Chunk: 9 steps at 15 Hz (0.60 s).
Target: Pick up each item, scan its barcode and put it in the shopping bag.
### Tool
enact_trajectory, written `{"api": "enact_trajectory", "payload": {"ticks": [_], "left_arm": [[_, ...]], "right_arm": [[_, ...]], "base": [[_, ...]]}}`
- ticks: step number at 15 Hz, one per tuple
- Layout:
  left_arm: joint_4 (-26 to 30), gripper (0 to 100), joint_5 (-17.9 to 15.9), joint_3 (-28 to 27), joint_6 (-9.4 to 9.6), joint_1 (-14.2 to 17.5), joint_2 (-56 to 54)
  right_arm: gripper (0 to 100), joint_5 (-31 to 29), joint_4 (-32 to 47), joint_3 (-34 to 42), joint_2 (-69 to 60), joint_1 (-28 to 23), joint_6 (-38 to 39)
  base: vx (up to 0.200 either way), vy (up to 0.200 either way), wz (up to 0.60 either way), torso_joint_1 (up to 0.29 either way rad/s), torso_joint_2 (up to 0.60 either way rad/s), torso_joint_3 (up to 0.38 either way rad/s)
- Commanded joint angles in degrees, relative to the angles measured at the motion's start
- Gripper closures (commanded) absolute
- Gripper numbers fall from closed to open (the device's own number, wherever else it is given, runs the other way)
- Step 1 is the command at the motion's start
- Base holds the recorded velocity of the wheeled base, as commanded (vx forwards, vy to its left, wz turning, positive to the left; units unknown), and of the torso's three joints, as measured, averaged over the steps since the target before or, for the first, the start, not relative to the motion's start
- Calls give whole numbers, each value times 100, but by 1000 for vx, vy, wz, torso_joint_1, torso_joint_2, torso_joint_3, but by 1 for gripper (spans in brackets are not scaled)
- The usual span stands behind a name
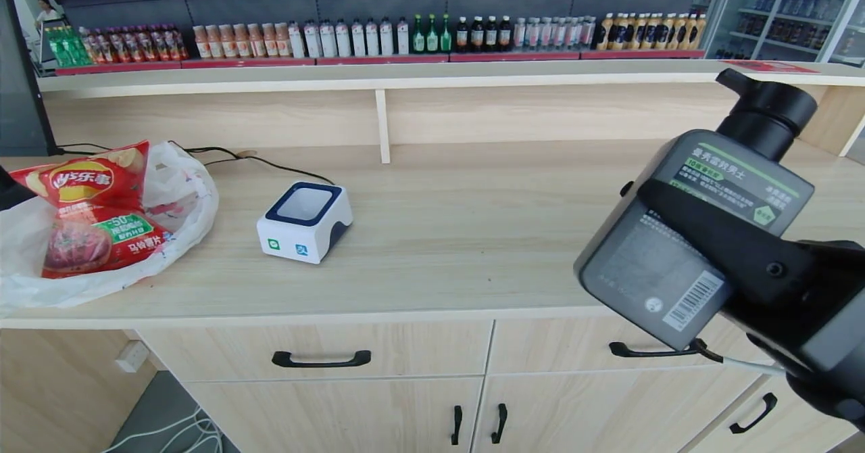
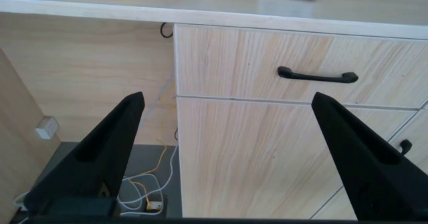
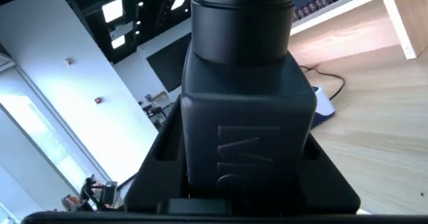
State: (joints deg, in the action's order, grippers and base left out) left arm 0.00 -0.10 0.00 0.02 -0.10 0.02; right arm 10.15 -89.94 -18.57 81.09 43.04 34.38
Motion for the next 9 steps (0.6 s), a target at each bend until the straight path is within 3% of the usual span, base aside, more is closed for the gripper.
{"api": "enact_trajectory", "payload": {"ticks": [1,6,9], "left_arm": [[0,0,1,0,-2,1,-2],[0,0,1,0,-2,1,-2],[0,0,1,0,-2,1,-2]], "right_arm": [[100,4,-6,-95,12,160,78],[100,461,-6,-262,144,705,95],[100,461,-6,-938,627,740,113]], "base": [[0,0,0,0,0,0],[0,0,0,0,0,0],[0,0,0,0,0,0]]}}
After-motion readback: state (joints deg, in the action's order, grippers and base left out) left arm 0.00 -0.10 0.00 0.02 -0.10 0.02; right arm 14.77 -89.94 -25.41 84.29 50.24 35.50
